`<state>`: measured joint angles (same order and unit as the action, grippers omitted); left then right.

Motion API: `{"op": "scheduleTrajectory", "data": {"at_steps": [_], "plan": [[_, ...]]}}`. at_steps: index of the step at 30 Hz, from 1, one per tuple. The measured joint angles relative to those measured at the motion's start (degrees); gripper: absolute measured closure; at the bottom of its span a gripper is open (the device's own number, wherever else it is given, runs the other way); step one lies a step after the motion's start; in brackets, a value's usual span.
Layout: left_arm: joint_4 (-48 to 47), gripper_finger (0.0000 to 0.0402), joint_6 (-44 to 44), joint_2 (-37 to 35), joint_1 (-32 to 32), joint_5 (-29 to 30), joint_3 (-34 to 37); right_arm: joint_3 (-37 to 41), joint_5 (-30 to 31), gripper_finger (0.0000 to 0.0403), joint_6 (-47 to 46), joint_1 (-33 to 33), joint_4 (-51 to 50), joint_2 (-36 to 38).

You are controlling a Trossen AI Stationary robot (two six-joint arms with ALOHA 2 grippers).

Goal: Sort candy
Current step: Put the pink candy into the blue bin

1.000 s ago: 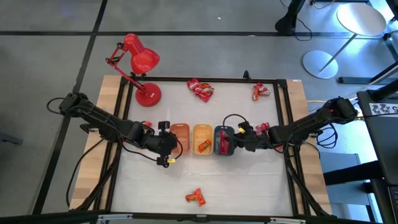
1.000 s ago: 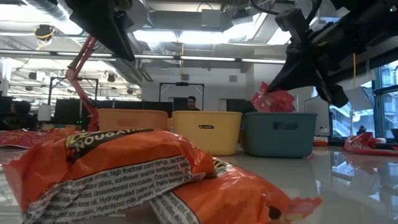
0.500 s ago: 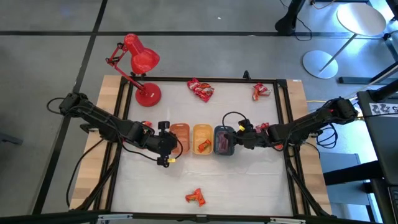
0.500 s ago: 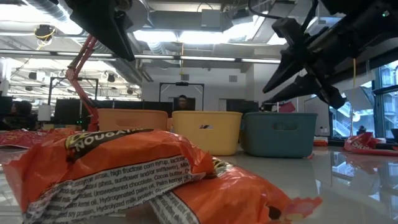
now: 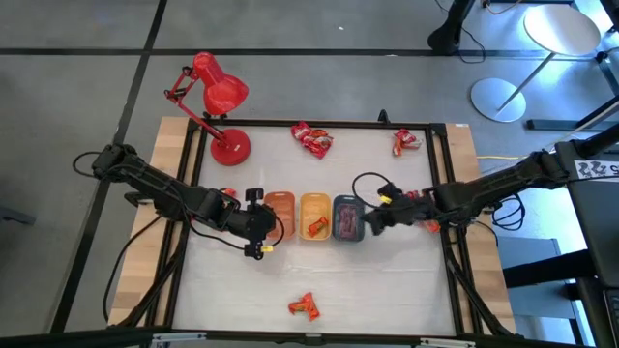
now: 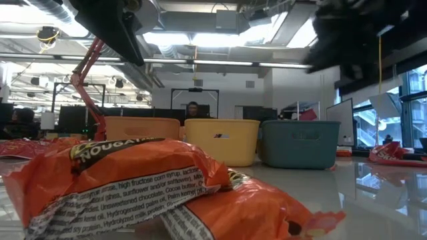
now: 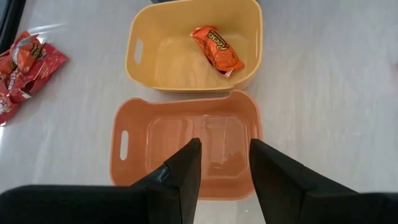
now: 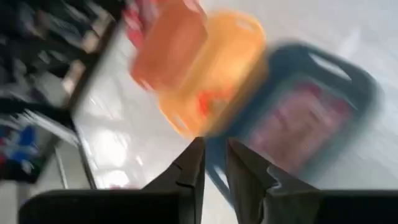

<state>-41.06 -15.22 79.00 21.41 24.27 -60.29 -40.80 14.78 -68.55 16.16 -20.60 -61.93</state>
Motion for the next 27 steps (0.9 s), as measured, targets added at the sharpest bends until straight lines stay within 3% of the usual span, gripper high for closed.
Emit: {"op": "scheduleTrajectory", "data": {"at_steps": [6, 10, 20, 27], "plan": [[0.21, 0.0274, 0.24, 0.02, -0.02, 0.00, 0.00, -0.99, -3.12, 0.0352, -10.90, -0.07, -26.11, 3.89], [0.21, 0.0274, -0.01, 0.02, -0.02, 0.00, 0.00, -0.96, -4.49, 0.0344, -12.29, -1.67, -36.64, 3.98], [2.99, 0.0274, 0.69, 0.02, -0.04, 0.00, 0.00, -0.67, -13.64, 0.0269, 4.55, -16.39, -38.00, -0.30], [3.11, 0.0274, 0.67, 0.02, -0.09, 0.02, 0.00, -0.67, -18.06, 0.0259, 21.83, -27.23, -37.88, -7.10]]}}
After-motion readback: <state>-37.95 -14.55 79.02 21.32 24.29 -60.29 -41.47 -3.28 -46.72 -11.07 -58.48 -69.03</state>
